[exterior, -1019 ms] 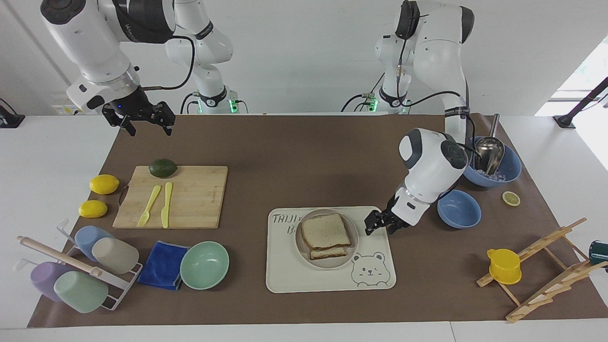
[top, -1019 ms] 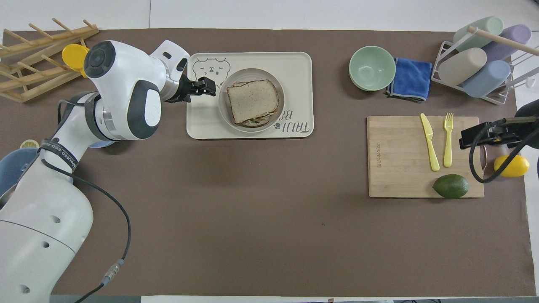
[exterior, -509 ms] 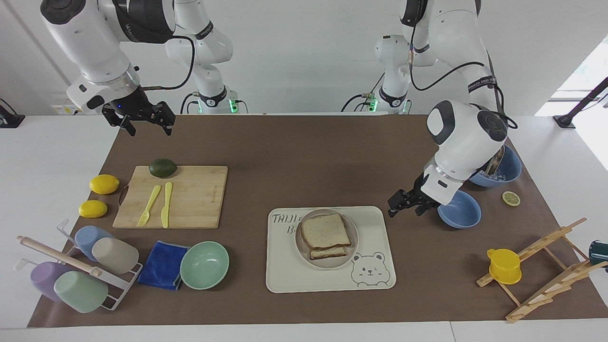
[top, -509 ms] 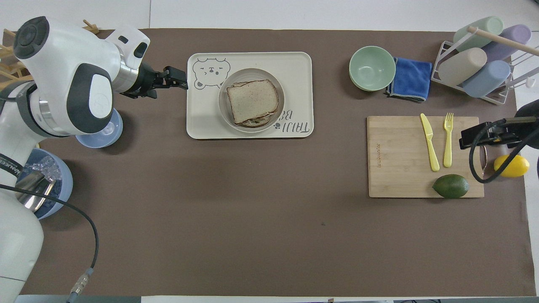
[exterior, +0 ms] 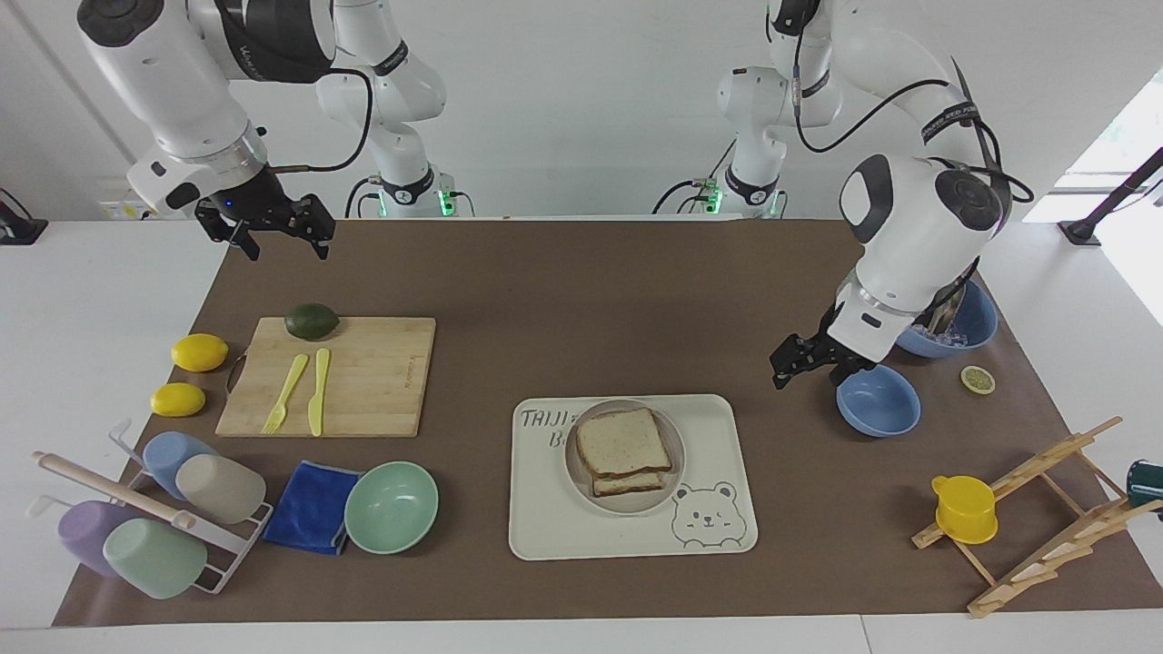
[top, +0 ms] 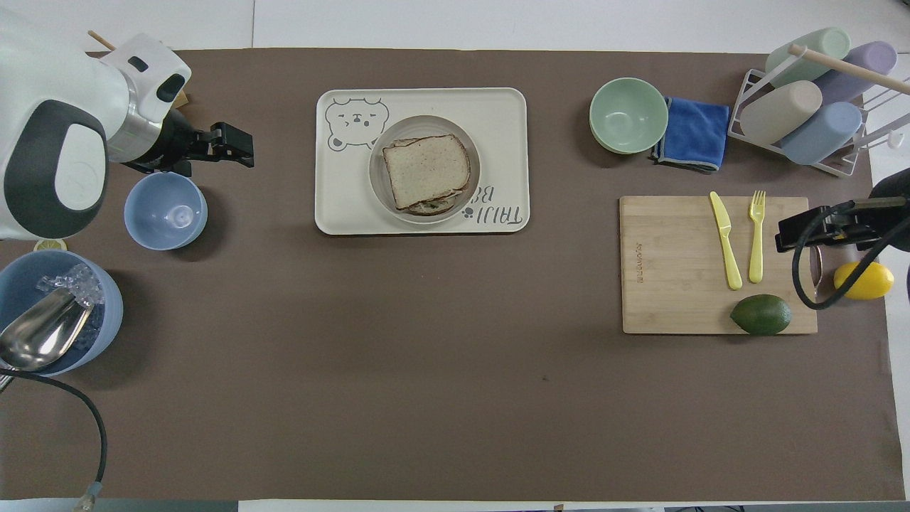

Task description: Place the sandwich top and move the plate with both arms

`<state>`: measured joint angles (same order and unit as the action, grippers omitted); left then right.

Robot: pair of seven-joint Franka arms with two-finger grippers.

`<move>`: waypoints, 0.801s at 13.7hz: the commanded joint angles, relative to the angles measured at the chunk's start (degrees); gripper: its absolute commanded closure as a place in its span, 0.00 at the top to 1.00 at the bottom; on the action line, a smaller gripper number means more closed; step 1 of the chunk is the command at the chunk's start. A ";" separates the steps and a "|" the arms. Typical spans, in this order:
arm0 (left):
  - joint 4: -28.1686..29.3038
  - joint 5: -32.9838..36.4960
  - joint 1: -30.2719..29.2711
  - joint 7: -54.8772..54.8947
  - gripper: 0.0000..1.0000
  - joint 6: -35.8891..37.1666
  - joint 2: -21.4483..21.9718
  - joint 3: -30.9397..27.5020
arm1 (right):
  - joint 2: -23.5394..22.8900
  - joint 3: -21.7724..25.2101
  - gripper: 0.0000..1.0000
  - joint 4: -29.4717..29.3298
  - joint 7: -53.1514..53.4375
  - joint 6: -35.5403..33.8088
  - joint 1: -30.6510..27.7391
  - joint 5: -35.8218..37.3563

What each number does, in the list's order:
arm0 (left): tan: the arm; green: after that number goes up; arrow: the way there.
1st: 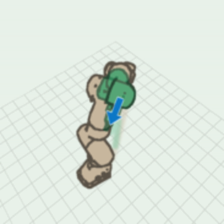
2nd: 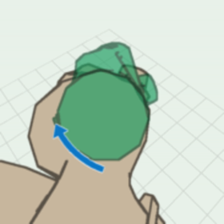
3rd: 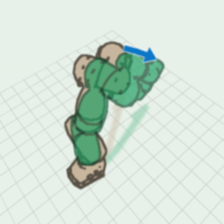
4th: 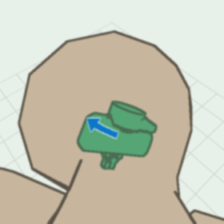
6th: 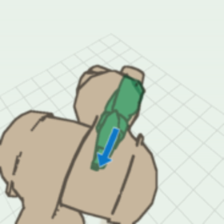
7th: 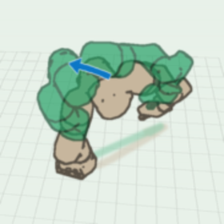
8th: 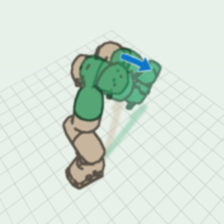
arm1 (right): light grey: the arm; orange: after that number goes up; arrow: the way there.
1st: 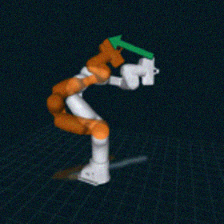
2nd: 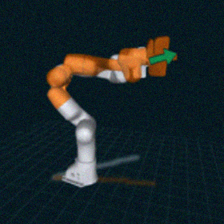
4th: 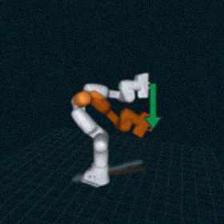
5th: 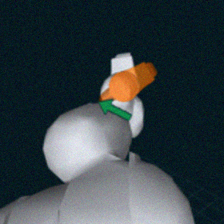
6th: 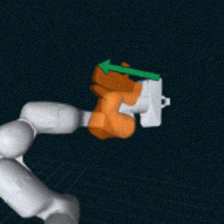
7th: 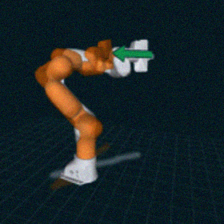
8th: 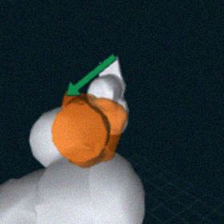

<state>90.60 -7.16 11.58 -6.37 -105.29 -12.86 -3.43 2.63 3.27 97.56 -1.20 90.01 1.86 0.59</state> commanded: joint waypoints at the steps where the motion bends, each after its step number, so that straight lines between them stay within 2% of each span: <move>1: 1.25 4.68 -1.38 3.45 1.00 6.04 5.46 -0.09 | 0.62 -0.29 1.00 0.26 -0.12 -0.28 -0.72 -1.20; 4: 1.42 7.77 -1.30 3.90 1.00 12.54 9.41 -0.09 | 0.62 -0.29 1.00 0.26 -0.12 -0.28 -0.72 -1.20; 8: 2.12 7.95 -1.21 3.56 1.00 19.14 14.07 0.26 | 0.62 -0.29 1.00 0.26 -0.12 -0.28 -0.72 -1.20; 11: 5.54 7.86 -3.04 3.38 1.00 21.96 17.94 2.53 | 0.62 -0.29 1.00 0.26 -0.03 -0.28 -0.72 -1.20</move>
<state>91.63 -0.56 10.06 -3.26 -84.50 1.34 -2.96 2.63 3.27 97.56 -1.20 90.01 1.86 0.59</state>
